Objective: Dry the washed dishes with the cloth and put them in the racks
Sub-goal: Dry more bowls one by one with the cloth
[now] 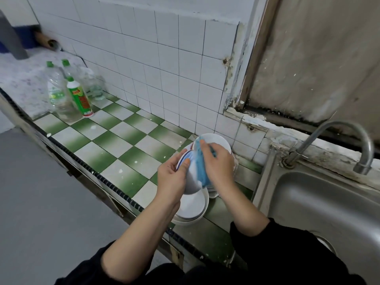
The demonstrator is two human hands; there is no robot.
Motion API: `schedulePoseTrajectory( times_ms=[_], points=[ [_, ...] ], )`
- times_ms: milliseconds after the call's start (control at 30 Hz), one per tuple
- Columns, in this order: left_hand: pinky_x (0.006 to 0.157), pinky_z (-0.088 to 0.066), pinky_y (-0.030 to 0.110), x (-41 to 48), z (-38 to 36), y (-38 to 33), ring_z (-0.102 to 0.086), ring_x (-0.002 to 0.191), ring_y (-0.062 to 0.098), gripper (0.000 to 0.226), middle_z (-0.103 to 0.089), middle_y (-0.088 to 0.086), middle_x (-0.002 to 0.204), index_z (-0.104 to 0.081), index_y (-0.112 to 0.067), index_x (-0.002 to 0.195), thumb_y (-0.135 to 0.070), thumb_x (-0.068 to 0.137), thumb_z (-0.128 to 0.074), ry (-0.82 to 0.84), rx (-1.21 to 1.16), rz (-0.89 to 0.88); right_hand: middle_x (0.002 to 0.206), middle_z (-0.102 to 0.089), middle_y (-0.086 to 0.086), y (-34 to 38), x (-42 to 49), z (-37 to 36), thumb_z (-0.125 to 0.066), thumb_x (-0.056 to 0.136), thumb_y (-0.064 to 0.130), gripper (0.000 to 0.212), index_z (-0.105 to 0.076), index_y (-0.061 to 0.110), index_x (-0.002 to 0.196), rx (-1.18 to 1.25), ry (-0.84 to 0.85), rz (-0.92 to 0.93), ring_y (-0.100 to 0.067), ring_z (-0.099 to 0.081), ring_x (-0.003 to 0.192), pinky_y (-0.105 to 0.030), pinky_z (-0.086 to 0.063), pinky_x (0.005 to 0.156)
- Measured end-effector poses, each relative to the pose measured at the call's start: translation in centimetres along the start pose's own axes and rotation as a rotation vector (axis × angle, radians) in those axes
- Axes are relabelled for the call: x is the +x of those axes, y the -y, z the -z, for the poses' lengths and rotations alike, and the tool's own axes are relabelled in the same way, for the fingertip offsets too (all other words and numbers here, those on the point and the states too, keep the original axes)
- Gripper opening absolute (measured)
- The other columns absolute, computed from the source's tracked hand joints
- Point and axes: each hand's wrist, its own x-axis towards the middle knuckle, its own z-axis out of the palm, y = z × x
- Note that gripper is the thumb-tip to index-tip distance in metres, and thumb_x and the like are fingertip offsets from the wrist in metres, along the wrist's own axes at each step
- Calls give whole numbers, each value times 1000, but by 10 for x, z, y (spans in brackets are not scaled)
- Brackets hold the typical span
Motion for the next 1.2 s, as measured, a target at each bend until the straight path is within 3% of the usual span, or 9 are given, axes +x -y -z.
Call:
schedulePoseTrajectory(
  times_ms=[133,300,567,633,733,800,900,1033,1200],
  points=[
    [59,-54,19,0,3,-11,-69,67,9,20,-73,2,81,-67,-3,110,2,95,-53,-43,-100,51,94,-66,-2,4,-19,-16,-55,91,40,36,-73,10,100,-75,-5,537,-15,-54,92,-22,-42,83],
    [74,-57,20,-3,0,-33,-70,79,8,25,-74,-5,92,-69,-19,100,0,95,-54,-11,-125,-21,79,-67,3,28,18,3,-62,94,31,19,-72,20,83,223,1,-50,-18,-61,83,-28,-48,75],
    [56,-56,25,8,-17,-72,-67,58,15,34,-71,3,70,-67,-9,105,9,91,-42,-51,-350,132,105,-67,-17,28,-2,-3,-65,88,22,24,-74,6,103,-93,-311,956,-33,-57,100,-38,-47,97],
    [72,-58,29,7,-20,-74,-69,74,18,30,-74,8,93,-64,-6,119,1,96,-46,-58,-410,138,100,-69,-11,26,4,2,-61,90,22,26,-74,3,102,-11,-367,842,-25,-57,98,-35,-49,94],
    [87,-53,36,4,-22,-75,-65,91,19,33,-69,8,114,-59,-5,129,-5,98,-47,-87,-420,103,82,-59,19,35,10,11,-53,89,37,38,-72,4,91,170,-443,395,-15,-56,84,-35,-51,75],
    [81,-55,31,5,-20,-80,-66,84,12,29,-72,1,103,-64,-10,122,-6,98,-49,-63,-379,36,79,-58,19,33,8,16,-56,89,32,33,-72,3,88,164,-486,458,-13,-55,79,-29,-50,70],
    [71,-56,19,6,-17,-92,-67,73,3,24,-74,-9,87,-66,-16,114,-6,97,-52,-13,-299,-60,87,-67,-7,24,1,21,-61,90,17,25,-71,-5,95,76,-512,694,-15,-55,83,-17,-47,76],
    [72,-56,18,3,-20,-101,-66,75,2,23,-72,-7,93,-67,-19,112,-7,96,-54,-19,-282,-83,93,-62,-23,18,4,25,-63,89,14,25,-72,-7,99,-44,-489,847,-26,-59,89,-25,-52,80],
    [85,-55,31,0,-27,-101,-67,83,9,28,-72,-3,99,-63,-15,122,-8,98,-52,-11,-312,-97,89,-61,-18,38,9,30,-65,88,17,25,-72,-7,90,116,-560,685,-22,-63,81,-28,-55,74]
  ],
)
